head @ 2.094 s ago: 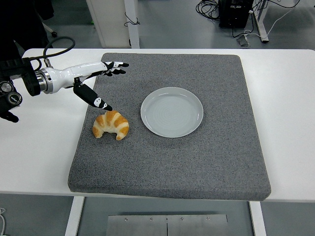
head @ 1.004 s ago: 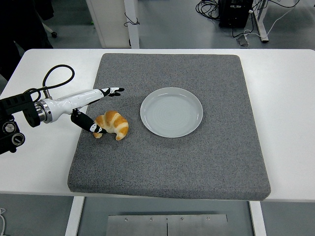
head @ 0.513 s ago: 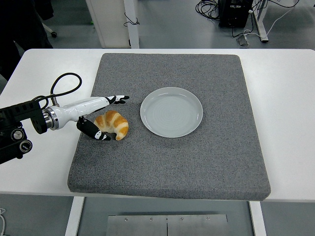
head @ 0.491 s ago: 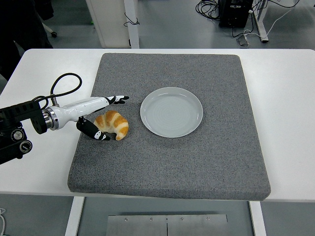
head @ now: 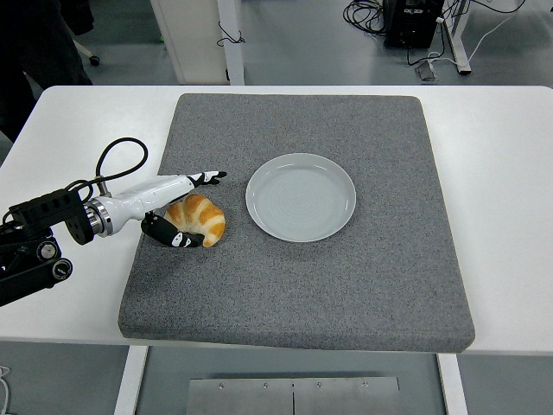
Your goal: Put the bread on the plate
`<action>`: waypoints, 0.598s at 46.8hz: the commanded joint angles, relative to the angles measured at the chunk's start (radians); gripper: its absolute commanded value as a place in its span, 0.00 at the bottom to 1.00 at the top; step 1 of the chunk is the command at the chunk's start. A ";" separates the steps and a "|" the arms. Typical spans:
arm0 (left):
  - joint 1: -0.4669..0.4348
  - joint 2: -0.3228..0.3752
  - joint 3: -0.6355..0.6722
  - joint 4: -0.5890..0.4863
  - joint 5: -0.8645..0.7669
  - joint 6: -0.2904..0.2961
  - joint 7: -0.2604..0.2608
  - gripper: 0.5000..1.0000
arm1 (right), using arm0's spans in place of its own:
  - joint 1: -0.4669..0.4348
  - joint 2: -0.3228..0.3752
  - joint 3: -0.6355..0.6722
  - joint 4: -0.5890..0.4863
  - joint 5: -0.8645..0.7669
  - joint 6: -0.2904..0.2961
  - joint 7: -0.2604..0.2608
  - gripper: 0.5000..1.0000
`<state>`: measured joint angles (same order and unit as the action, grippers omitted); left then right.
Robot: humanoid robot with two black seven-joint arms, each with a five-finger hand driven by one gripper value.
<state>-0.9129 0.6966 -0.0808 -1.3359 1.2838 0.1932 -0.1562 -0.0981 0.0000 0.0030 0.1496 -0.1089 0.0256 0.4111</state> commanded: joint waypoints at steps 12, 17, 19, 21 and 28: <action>-0.003 -0.008 0.004 0.014 -0.001 0.018 -0.002 0.66 | 0.000 0.000 0.000 0.001 0.000 0.000 0.000 1.00; -0.003 -0.008 0.004 0.014 -0.001 0.018 -0.002 0.54 | 0.000 0.000 0.000 0.001 0.000 0.000 0.000 1.00; -0.003 -0.008 0.004 0.012 -0.001 0.018 -0.002 0.52 | 0.000 0.000 0.000 0.001 0.000 -0.001 0.000 1.00; -0.003 -0.006 0.004 0.012 -0.003 0.018 -0.003 0.51 | 0.000 0.000 0.000 -0.001 0.000 -0.001 0.000 1.00; -0.006 -0.003 0.003 0.012 -0.015 0.018 -0.006 0.51 | 0.000 0.000 0.000 0.001 0.000 0.001 0.000 1.00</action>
<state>-0.9169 0.6915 -0.0767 -1.3234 1.2744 0.2117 -0.1623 -0.0982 0.0000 0.0030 0.1498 -0.1089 0.0252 0.4111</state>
